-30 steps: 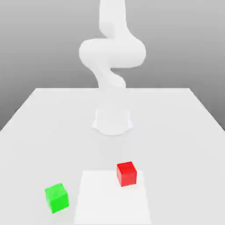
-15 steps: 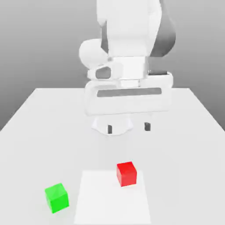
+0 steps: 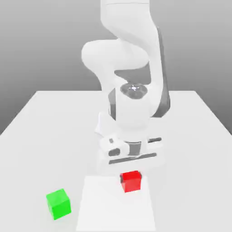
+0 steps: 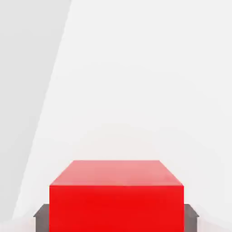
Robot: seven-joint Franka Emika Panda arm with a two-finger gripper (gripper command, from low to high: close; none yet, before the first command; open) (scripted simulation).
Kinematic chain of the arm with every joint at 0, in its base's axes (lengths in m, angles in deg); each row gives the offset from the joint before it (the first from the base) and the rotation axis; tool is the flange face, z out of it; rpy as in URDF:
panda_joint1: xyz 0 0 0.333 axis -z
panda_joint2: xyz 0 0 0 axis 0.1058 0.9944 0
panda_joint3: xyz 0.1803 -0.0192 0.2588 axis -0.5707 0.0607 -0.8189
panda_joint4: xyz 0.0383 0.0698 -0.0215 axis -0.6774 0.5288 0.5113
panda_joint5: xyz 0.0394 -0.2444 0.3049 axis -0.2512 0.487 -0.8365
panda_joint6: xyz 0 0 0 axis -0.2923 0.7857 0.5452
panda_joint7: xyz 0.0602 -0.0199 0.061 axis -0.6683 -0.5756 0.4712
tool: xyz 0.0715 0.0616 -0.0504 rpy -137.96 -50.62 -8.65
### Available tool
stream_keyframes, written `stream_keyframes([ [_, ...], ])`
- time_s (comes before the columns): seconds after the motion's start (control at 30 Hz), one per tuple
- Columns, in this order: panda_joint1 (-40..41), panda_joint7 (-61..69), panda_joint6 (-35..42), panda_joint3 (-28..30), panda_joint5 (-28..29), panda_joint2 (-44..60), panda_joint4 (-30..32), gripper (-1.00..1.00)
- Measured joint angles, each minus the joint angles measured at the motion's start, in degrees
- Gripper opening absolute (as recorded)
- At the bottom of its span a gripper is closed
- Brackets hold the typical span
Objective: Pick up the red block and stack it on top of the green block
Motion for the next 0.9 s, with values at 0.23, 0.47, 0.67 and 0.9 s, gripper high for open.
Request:
stream_keyframes([
  [0.23, 0.3, 0.6, 7.7, -0.5, -0.7, -9.0, 1.3, -1.0],
  [0.47, 8.7, -5.8, 18.1, 4.6, -1.3, -12.2, -5.9, -1.0],
  [0.67, 17.9, -13.5, 22.6, 9.1, -2.7, -6.1, -16.5, -1.0],
  [0.9, 18.9, -12.1, 16.0, 7.9, -5.5, 1.7, -17.5, 1.0],
])
